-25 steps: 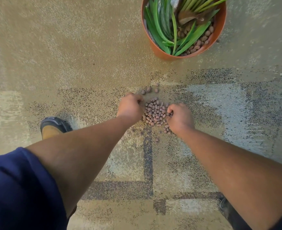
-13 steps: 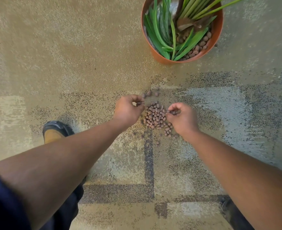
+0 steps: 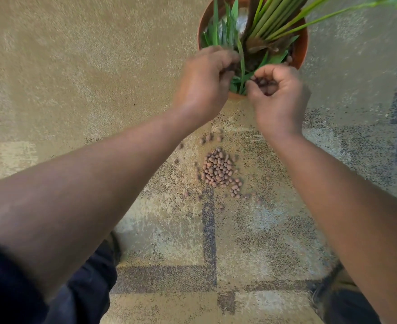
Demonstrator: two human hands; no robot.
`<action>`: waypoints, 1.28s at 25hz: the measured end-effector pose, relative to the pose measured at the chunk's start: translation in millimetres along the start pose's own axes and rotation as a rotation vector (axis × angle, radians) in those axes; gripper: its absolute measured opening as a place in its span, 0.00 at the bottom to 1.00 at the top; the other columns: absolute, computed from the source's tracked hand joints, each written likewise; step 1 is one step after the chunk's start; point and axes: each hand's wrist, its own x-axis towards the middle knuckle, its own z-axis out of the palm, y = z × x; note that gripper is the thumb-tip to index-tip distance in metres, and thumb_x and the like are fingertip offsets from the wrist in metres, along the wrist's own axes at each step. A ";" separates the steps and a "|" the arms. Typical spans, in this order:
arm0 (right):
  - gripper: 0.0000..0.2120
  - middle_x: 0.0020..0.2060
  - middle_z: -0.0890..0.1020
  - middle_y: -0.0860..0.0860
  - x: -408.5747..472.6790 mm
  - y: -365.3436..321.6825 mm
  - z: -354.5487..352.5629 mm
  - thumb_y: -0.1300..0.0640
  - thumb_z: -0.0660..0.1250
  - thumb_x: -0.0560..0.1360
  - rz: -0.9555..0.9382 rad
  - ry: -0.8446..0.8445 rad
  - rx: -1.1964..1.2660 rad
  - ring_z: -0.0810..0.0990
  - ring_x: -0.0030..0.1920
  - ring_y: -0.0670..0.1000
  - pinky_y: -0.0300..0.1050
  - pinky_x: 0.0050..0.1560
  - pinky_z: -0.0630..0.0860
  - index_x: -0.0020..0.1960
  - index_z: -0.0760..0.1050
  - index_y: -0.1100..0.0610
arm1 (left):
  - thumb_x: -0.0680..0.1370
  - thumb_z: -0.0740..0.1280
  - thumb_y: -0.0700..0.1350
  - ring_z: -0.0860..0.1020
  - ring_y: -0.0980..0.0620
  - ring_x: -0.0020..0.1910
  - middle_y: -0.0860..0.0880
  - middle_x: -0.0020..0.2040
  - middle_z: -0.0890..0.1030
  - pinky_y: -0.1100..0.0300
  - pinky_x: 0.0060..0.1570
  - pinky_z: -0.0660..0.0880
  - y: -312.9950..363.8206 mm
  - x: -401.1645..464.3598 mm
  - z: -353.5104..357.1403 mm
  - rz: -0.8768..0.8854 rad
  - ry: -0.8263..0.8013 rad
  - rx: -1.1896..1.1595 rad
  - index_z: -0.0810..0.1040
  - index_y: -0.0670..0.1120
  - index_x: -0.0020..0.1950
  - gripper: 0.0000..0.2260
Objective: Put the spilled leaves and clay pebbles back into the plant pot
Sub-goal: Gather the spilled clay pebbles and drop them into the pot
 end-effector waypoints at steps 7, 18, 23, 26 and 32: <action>0.14 0.52 0.85 0.52 1.5 13.1 4.9 0.53 0.77 0.74 -0.063 -0.005 -0.089 0.84 0.40 0.44 0.35 0.41 0.82 0.58 0.82 0.55 | 0.78 0.67 0.35 0.81 0.45 0.61 0.44 0.67 0.80 0.50 0.62 0.78 -14.2 -4.0 11.4 0.054 0.002 0.102 0.80 0.42 0.67 0.17; 0.02 0.60 0.77 0.60 -45.7 30.8 0.7 0.63 0.71 0.75 -0.542 -0.021 -0.369 0.76 0.56 0.56 0.40 0.54 0.75 0.48 0.81 0.60 | 0.76 0.66 0.29 0.73 0.43 0.67 0.40 0.67 0.74 0.56 0.68 0.72 -29.7 -53.9 11.8 0.127 0.013 0.004 0.79 0.39 0.63 0.17; 0.15 0.65 0.76 0.52 -73.4 55.1 17.3 0.59 0.72 0.77 -0.099 -0.547 -0.503 0.75 0.47 0.46 0.43 0.53 0.78 0.62 0.78 0.54 | 0.75 0.75 0.41 0.73 0.49 0.62 0.47 0.66 0.70 0.50 0.71 0.71 -85.5 -112.1 23.8 -0.326 -0.350 0.218 0.73 0.47 0.71 0.25; 0.25 0.72 0.70 0.50 -66.8 58.7 39.5 0.57 0.72 0.76 0.000 -0.689 -0.514 0.79 0.58 0.49 0.45 0.67 0.65 0.71 0.72 0.51 | 0.74 0.77 0.46 0.75 0.48 0.57 0.47 0.64 0.69 0.49 0.69 0.74 -107.8 -120.3 32.1 -0.516 -0.562 0.260 0.70 0.49 0.70 0.28; 0.30 0.70 0.69 0.53 -55.0 68.9 78.6 0.60 0.71 0.77 -0.023 -0.722 -0.538 0.68 0.72 0.57 0.50 0.73 0.58 0.76 0.66 0.53 | 0.72 0.76 0.37 0.73 0.49 0.51 0.44 0.62 0.71 0.60 0.57 0.74 -116.1 -123.9 45.5 -0.516 -0.547 0.224 0.67 0.49 0.69 0.29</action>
